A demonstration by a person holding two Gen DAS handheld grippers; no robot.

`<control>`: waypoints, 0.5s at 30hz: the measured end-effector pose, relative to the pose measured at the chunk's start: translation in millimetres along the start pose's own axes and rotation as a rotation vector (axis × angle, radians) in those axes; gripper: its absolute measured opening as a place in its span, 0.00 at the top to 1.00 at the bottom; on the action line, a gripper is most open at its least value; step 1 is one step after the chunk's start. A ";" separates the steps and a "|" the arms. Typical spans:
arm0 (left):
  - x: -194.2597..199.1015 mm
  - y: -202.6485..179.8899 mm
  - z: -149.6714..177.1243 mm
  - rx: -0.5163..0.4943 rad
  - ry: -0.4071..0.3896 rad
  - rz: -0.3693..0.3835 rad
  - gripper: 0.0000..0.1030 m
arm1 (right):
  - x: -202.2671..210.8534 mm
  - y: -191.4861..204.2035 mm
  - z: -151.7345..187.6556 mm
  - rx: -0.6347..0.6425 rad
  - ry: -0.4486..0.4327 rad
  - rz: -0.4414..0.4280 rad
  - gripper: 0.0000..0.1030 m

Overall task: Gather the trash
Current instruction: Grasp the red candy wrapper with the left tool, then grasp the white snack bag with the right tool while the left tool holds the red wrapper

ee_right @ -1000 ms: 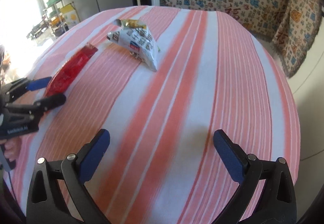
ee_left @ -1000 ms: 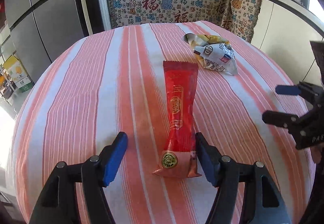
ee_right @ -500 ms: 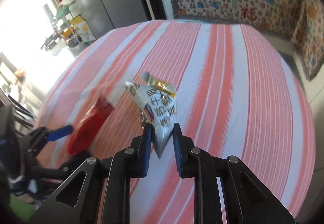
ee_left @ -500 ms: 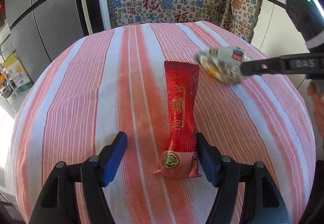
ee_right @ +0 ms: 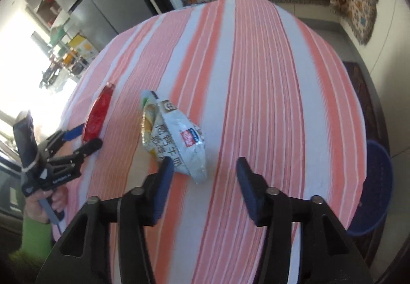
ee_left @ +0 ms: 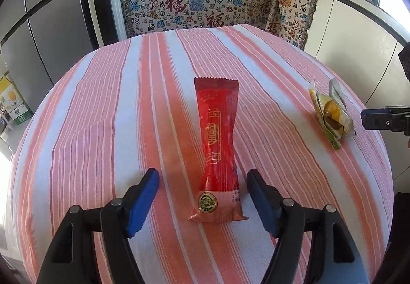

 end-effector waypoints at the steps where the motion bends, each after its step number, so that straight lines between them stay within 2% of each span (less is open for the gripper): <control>1: 0.5 0.0 -2.5 0.004 0.002 0.013 0.30 | 0.6 8.5 -1.5 0.048 -0.012 -0.001 0.29; 5: -0.2 -2.5 -12.9 0.017 0.012 0.039 0.30 | -19.2 41.7 -10.6 0.220 -0.011 0.049 0.26; 8: -2.7 -4.3 -23.8 0.004 0.008 0.031 0.30 | -39.9 51.3 -13.3 0.267 0.005 0.091 0.26; 9: -5.1 -4.9 -26.4 0.000 0.011 0.026 0.37 | -47.2 51.1 -12.9 0.271 0.023 0.102 0.27; 10: -8.1 -5.2 -28.2 -0.003 0.017 0.018 0.49 | -52.4 49.2 -11.7 0.260 0.042 0.107 0.44; 11: -11.9 -5.8 -27.8 -0.005 0.035 0.016 0.81 | -52.0 46.8 -11.3 0.244 0.042 0.109 0.68; 13: -13.7 -6.4 -26.6 0.012 0.046 0.019 0.85 | -40.2 42.0 -11.9 0.198 0.017 0.085 0.75; 15: -8.8 -9.8 -27.4 0.028 0.036 0.030 0.86 | -21.2 36.5 -11.4 0.170 -0.010 0.055 0.77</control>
Point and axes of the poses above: each gripper's, at about its wrist camera, not at the fingertips, and x roughly against the way its jaws point, y to its left, z to its underside, the point moved 8 cm from there along -x, roughly the way its jaws point, and after that the axes turned 7 degrees about -y, right-handed, at the moved point
